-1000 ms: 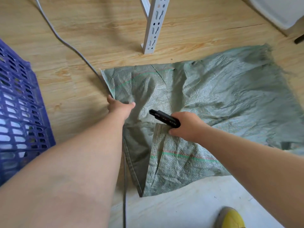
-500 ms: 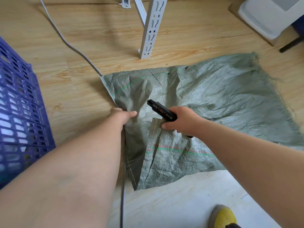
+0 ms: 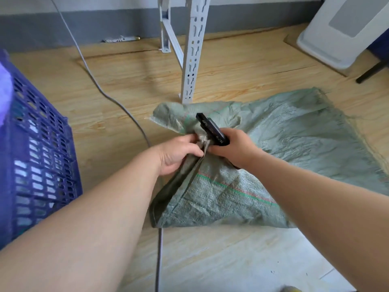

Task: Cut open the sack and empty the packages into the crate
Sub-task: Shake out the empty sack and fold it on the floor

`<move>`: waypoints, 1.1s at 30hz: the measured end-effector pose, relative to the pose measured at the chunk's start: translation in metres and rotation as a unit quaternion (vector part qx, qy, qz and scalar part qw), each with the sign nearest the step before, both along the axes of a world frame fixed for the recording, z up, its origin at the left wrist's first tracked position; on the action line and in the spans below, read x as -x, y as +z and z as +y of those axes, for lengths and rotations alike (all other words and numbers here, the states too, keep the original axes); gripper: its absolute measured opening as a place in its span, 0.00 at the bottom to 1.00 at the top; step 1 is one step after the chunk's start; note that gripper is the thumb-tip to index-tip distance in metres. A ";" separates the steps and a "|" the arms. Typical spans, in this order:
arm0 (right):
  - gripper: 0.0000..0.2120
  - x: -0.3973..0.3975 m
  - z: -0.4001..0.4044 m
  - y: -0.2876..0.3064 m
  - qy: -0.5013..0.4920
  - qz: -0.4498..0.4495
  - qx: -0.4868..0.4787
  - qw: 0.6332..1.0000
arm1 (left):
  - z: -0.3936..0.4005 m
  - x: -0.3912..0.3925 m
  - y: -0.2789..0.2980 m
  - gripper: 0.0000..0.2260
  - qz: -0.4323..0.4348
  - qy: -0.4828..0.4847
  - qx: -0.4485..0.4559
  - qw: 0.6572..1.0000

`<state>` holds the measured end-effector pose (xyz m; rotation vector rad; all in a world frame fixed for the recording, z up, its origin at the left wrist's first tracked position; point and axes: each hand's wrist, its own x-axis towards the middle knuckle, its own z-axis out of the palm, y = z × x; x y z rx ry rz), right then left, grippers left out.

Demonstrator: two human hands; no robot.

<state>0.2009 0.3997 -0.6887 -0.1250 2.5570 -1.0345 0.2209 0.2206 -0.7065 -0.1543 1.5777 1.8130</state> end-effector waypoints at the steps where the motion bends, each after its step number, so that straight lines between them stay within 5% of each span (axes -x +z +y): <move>1: 0.08 0.002 0.001 0.002 -0.012 -0.005 0.022 1.000 | -0.002 0.000 0.009 0.13 -0.023 -0.009 -0.022 0.999; 3: 0.09 0.005 0.001 0.005 -0.025 -0.004 0.056 0.998 | -0.003 0.008 0.024 0.27 -0.038 0.024 0.040 0.998; 5: 0.08 0.008 0.001 0.008 -0.027 0.016 0.077 0.997 | 0.000 0.016 0.039 0.36 -0.061 0.178 0.112 0.976; 8: 0.07 0.008 0.007 0.009 -0.013 0.013 0.090 0.996 | 0.007 0.033 0.054 0.17 -0.122 0.387 0.050 0.913; 10: 0.07 0.006 0.015 0.009 0.005 -0.012 0.100 0.995 | 0.014 0.039 0.055 0.16 -0.132 0.363 0.072 0.920; 12: 0.07 0.006 0.023 0.010 0.009 -0.039 0.123 0.992 | 0.023 0.046 0.055 0.11 -0.053 0.356 0.192 0.913; 14: 0.08 0.009 0.030 0.014 -0.019 -0.036 0.147 0.988 | 0.027 0.056 0.056 0.12 0.108 0.351 0.354 0.860; 17: 0.06 0.019 0.041 0.026 -0.099 0.007 0.215 0.972 | 0.030 0.064 0.072 0.15 0.287 0.152 0.516 0.793; 19: 0.06 0.026 0.046 0.034 -0.131 0.027 0.253 0.958 | 0.035 0.066 0.082 0.17 0.290 0.026 0.489 0.822; 22: 0.07 0.031 0.049 0.044 -0.151 0.065 0.274 0.948 | 0.047 0.064 0.094 0.21 0.252 -0.033 0.416 0.873; 26: 0.12 0.036 0.051 0.055 -0.146 0.063 0.281 0.946 | 0.053 0.058 0.109 0.22 0.232 -0.114 0.442 0.859; 31: 0.05 0.042 0.046 0.067 -0.138 0.008 0.286 0.948 | 0.050 0.053 0.129 0.25 0.183 -0.079 0.338 0.920; 33: 0.05 0.043 0.041 0.070 -0.151 0.021 0.294 0.943 | 0.054 0.052 0.130 0.25 0.237 -0.069 0.376 0.893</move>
